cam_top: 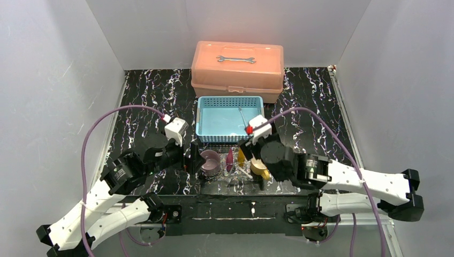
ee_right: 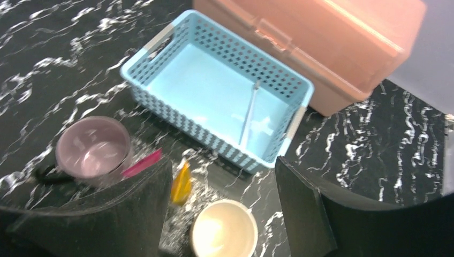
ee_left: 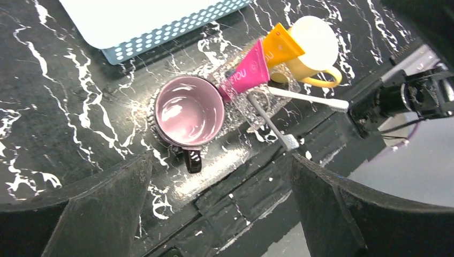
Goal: Prepare toiletry sets of a toothbrush and toothpaste on the tray
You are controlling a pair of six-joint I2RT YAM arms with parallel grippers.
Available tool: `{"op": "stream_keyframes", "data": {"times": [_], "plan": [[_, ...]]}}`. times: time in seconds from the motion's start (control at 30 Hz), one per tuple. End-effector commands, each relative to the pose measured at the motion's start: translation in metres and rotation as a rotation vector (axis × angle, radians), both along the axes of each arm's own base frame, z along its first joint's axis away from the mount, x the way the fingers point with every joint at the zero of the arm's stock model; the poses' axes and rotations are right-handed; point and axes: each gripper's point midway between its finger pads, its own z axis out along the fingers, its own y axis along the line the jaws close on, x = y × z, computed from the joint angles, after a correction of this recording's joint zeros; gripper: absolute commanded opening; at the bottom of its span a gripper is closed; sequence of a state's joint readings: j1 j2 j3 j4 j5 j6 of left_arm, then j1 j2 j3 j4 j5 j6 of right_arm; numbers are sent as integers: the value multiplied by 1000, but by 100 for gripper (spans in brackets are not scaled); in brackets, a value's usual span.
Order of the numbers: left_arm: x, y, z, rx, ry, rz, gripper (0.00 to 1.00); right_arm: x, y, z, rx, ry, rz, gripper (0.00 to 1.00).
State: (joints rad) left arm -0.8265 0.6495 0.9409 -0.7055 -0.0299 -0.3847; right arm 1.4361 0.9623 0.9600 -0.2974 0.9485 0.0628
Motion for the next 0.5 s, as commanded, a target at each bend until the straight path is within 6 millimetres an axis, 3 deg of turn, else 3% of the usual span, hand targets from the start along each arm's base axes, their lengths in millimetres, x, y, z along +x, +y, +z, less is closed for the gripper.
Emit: {"op": "stream_keyframes", "data": {"times": [0.0, 0.27, 0.47], "plan": [[20, 9, 17, 56, -76, 72, 98, 37, -2, 29, 48, -2, -26, 78], [51, 15, 40, 120, -148, 165, 98, 108, -20, 31, 73, 57, -112, 80], [80, 28, 49, 126, -140, 258, 98, 159, -56, 21, 146, 146, -189, 80]]}}
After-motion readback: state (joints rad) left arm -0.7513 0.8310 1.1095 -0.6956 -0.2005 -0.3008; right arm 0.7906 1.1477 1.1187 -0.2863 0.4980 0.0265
